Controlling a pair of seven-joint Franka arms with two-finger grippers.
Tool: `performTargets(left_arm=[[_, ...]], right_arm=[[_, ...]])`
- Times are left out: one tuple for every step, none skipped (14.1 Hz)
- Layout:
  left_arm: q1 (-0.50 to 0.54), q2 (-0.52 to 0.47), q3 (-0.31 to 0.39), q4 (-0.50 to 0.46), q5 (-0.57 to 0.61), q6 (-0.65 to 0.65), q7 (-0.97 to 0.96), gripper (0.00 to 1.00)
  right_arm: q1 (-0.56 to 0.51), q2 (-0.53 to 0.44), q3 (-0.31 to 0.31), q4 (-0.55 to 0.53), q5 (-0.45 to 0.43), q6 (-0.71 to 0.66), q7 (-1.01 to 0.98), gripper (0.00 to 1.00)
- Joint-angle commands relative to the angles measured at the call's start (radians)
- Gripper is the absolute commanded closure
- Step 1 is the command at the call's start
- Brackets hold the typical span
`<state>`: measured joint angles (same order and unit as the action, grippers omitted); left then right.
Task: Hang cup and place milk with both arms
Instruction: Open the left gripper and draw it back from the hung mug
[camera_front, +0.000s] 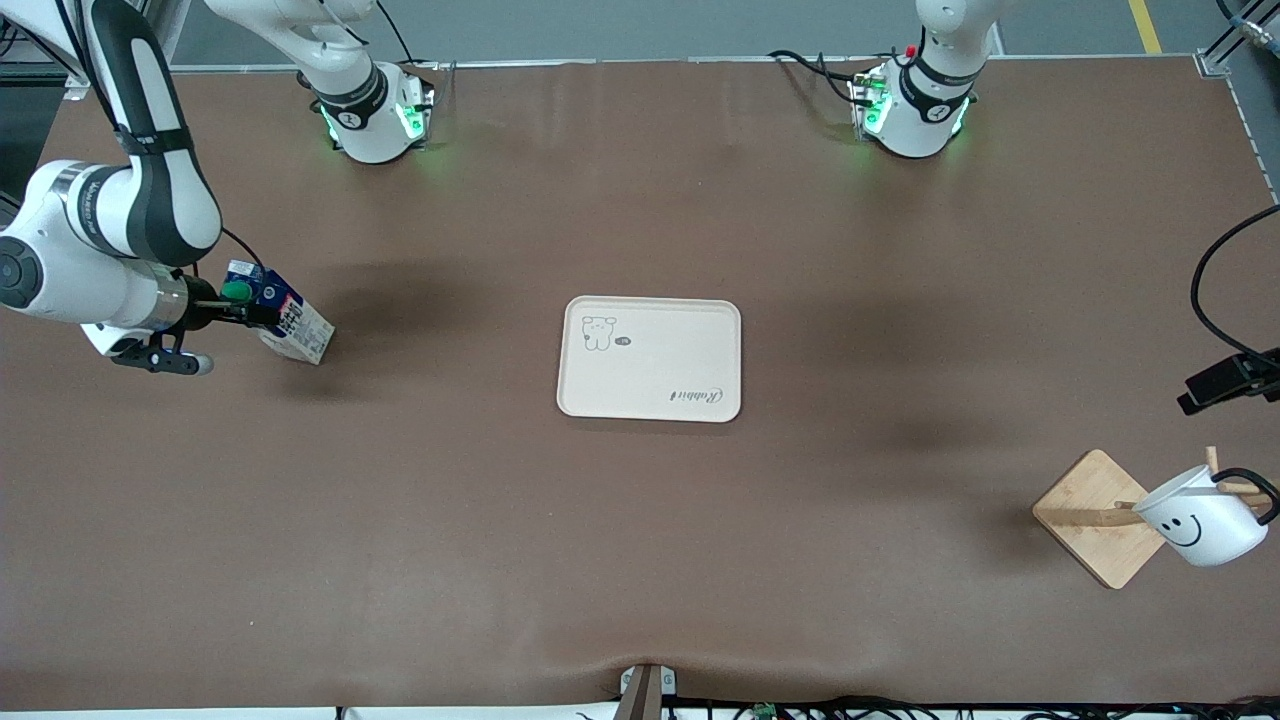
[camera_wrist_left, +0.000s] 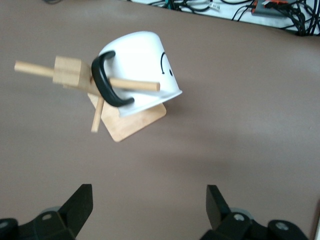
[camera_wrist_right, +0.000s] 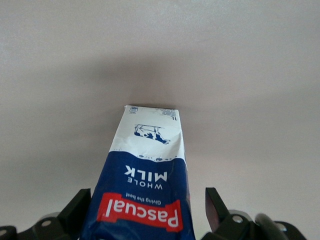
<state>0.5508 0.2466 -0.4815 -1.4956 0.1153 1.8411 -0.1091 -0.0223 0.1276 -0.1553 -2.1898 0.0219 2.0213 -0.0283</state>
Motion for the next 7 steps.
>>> performTargets(left_arm=[[0.004, -0.053, -0.048, -0.005, -0.006, -0.092, -0.078, 0.0], [0.004, -0.07, -0.052, -0.005, -0.006, -0.12, -0.083, 0.0], [0.006, -0.078, -0.055, -0.005, -0.006, -0.146, -0.083, 0.0], [0.006, -0.081, -0.057, -0.003, -0.008, -0.173, -0.081, 0.0], [0.006, -0.087, -0.058, 0.024, -0.008, -0.215, -0.083, 0.0], [0.004, -0.089, -0.066, 0.061, -0.008, -0.264, -0.084, 0.0], [0.006, -0.089, -0.081, 0.083, -0.008, -0.301, -0.084, 0.0]], right_arm=[[-0.028, -0.019, 0.022, -0.018, -0.017, 0.007, -0.01, 0.0], [-0.028, -0.019, 0.022, -0.018, -0.017, 0.007, -0.01, 0.0], [-0.028, -0.019, 0.022, -0.018, -0.017, 0.005, -0.01, 0.0], [-0.027, -0.02, 0.023, -0.016, -0.017, 0.001, -0.01, 0.0], [-0.027, -0.02, 0.023, -0.015, -0.016, -0.004, -0.01, 0.0], [-0.027, -0.02, 0.023, -0.015, -0.016, -0.004, -0.009, 0.0], [-0.027, -0.02, 0.023, -0.013, -0.016, -0.004, -0.009, 0.0]])
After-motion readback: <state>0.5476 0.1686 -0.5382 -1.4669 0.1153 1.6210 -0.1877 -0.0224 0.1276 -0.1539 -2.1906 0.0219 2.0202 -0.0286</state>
